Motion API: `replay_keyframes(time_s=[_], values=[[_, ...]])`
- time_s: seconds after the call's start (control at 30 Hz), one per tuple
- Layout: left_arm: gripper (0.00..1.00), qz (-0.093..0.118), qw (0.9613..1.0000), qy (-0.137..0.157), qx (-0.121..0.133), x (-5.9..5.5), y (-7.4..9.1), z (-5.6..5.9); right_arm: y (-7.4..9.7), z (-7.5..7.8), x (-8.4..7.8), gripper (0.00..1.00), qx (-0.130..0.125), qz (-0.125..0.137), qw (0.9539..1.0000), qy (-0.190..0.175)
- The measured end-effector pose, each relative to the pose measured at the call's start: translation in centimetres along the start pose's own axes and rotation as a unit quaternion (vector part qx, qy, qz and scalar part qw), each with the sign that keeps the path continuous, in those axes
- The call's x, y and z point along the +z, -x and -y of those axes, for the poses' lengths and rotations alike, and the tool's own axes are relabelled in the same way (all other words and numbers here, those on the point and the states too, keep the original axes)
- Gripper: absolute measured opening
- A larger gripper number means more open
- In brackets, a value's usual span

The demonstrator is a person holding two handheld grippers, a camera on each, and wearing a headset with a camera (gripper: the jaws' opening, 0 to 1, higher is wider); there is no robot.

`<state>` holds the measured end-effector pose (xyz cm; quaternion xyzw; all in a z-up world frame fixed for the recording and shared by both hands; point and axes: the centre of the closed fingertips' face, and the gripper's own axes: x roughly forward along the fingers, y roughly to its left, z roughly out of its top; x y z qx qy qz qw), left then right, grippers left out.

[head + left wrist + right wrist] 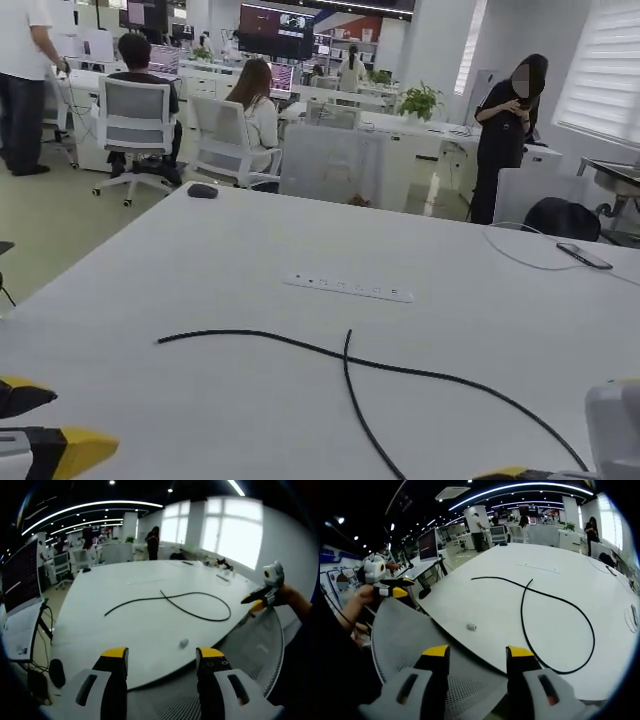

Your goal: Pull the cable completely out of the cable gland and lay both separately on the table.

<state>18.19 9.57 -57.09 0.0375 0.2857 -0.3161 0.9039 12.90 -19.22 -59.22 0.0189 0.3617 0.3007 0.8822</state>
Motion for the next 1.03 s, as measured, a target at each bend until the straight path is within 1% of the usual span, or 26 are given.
replay_keyframes(time_s=[0.17,0.23,0.43,0.53,0.87,1.03], values=[[0.55,0.003,1.0,-0.001,-0.001,0.25,0.14,0.13,-0.05,-0.04,-0.1,0.48,0.0,0.0,1.0,-0.004],[0.57,0.008,1.0,-0.001,-0.002,0.41,0.19,0.18,-0.03,0.08,0.0,0.51,-0.006,0.004,0.9999,-0.008],[0.55,0.008,1.0,-0.003,-0.004,0.34,0.44,0.35,0.03,-0.09,-0.25,0.5,-0.005,0.001,1.0,-0.007],[0.55,0.01,0.9999,-0.003,-0.006,0.37,0.48,0.5,0.08,-0.13,-0.32,0.5,-0.006,0.002,0.9999,-0.009],[0.55,0.007,0.9999,-0.003,-0.011,0.03,0.55,1.03,0.28,-0.42,-0.45,0.5,-0.005,0.005,0.9999,-0.012],[0.54,0.008,0.9999,-0.002,-0.011,-0.01,0.61,0.99,0.34,-0.61,-0.43,0.5,-0.003,0.005,0.9999,-0.009]])
